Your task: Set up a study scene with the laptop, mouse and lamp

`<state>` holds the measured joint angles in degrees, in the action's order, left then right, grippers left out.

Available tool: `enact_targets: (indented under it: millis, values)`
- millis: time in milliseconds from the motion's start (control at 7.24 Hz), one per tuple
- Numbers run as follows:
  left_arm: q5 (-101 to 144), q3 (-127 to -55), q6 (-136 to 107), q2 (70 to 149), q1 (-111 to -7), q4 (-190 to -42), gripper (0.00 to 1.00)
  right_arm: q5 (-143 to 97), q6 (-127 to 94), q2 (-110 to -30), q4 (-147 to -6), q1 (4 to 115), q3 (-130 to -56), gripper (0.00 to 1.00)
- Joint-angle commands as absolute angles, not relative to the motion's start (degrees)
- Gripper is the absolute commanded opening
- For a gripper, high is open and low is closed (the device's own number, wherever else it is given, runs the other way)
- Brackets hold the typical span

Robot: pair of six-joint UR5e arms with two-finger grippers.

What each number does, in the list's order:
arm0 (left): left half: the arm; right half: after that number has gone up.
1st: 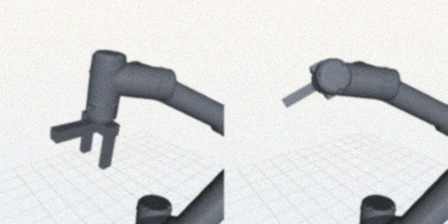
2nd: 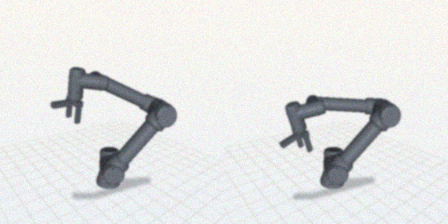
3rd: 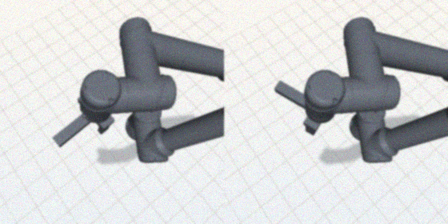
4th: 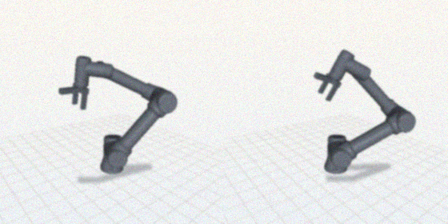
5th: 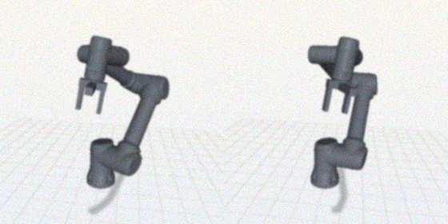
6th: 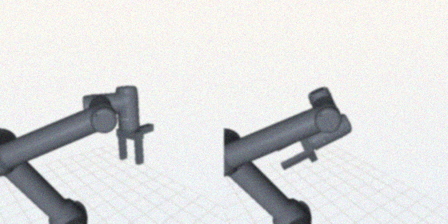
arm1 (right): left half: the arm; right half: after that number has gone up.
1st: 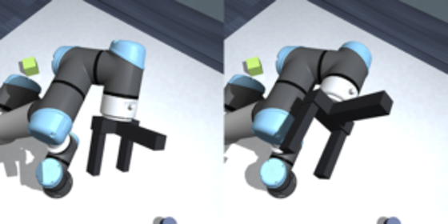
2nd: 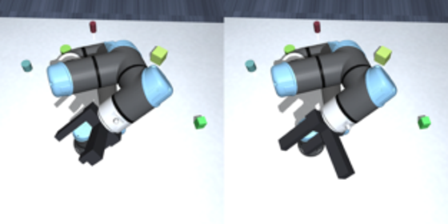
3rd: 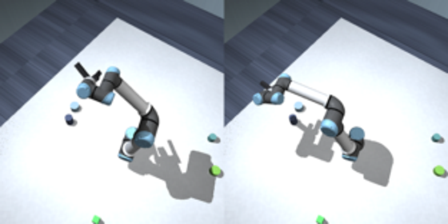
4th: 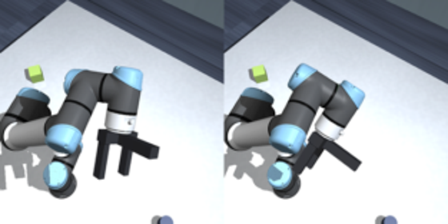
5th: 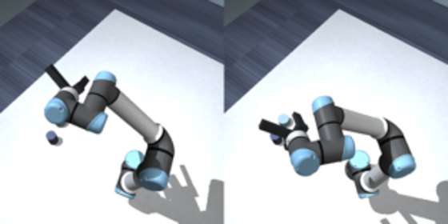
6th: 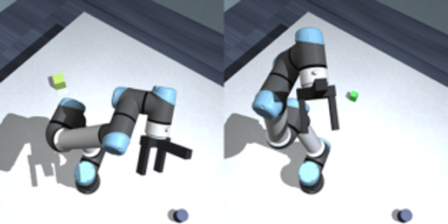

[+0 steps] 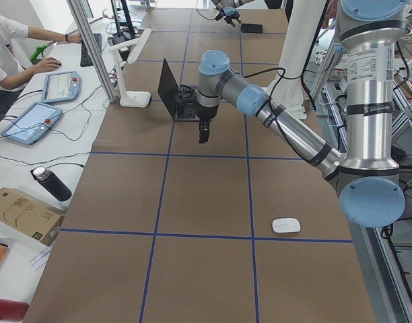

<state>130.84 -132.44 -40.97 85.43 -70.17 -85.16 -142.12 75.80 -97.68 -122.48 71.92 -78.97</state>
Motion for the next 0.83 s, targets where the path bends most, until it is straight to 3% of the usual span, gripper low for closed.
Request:
enact_targets:
  millis: [0, 691]
  values:
    - [130.7, -132.7, -42.2, 85.5, -70.1, -85.3, 1.00, -142.1, 76.4, -99.4, -124.5, 72.2, -79.4, 0.88]
    - [130.7, -133.8, -42.5, 85.5, -70.1, -85.2, 1.00, -141.9, 77.8, -99.5, -123.8, 70.6, -80.4, 0.86]
